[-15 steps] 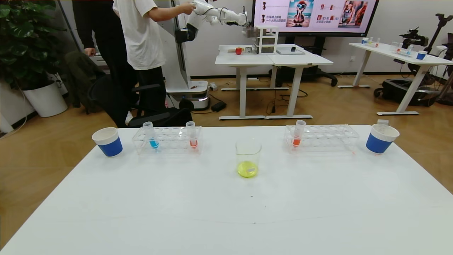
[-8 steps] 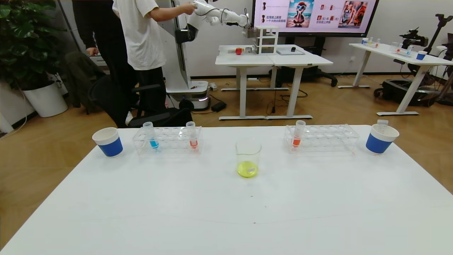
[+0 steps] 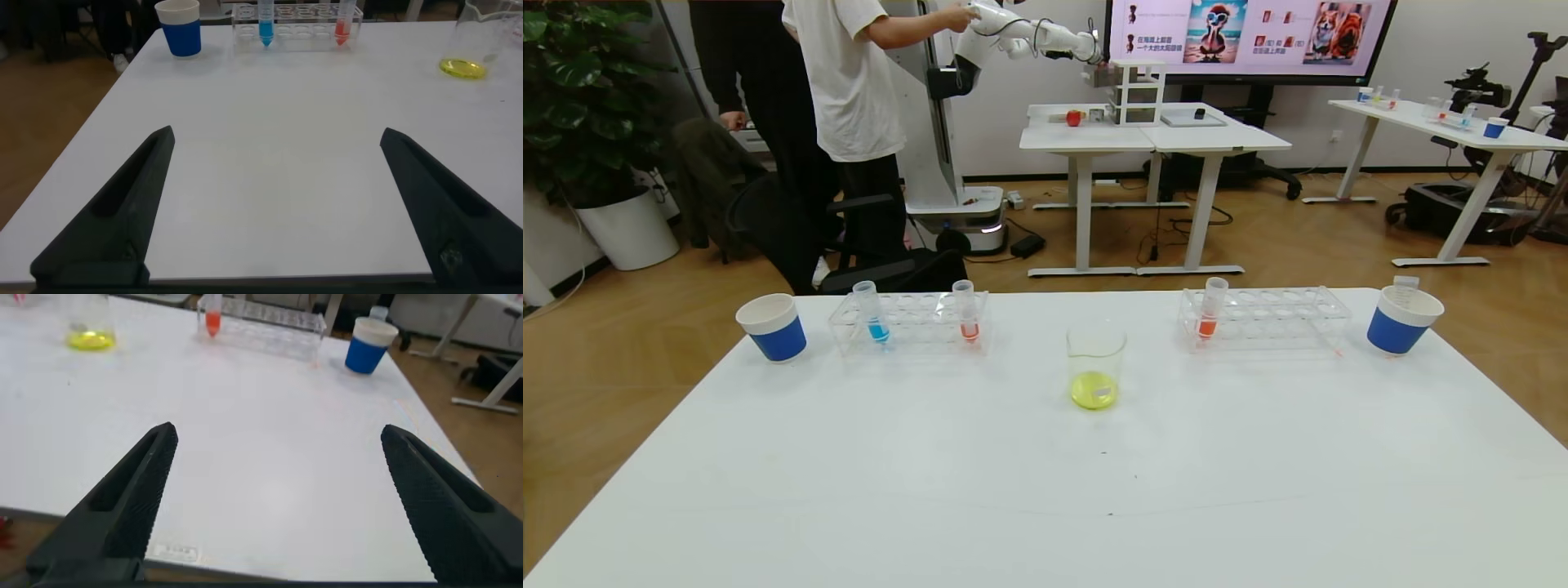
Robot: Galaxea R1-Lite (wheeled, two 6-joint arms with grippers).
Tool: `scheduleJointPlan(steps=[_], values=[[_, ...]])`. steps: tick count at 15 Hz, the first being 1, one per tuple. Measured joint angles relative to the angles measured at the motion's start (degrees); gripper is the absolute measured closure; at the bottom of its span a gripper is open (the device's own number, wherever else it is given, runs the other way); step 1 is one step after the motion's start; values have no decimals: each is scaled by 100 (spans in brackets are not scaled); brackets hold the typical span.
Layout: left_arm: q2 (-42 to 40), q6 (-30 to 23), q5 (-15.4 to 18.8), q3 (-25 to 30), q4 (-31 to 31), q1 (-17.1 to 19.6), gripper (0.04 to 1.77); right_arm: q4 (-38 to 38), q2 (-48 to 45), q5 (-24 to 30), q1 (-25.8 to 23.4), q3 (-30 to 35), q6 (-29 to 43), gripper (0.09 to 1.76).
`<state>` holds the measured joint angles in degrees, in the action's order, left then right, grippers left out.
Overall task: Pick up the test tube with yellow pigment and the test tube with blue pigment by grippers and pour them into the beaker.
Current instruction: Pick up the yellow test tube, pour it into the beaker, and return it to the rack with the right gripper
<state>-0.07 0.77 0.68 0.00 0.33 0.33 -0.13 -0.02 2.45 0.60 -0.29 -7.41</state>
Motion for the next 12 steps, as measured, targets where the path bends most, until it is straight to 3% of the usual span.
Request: scheduleJointPlan(steps=[12], values=[[0, 9, 0, 0, 7, -2, 6, 57, -2, -45, -2, 29, 293, 11]])
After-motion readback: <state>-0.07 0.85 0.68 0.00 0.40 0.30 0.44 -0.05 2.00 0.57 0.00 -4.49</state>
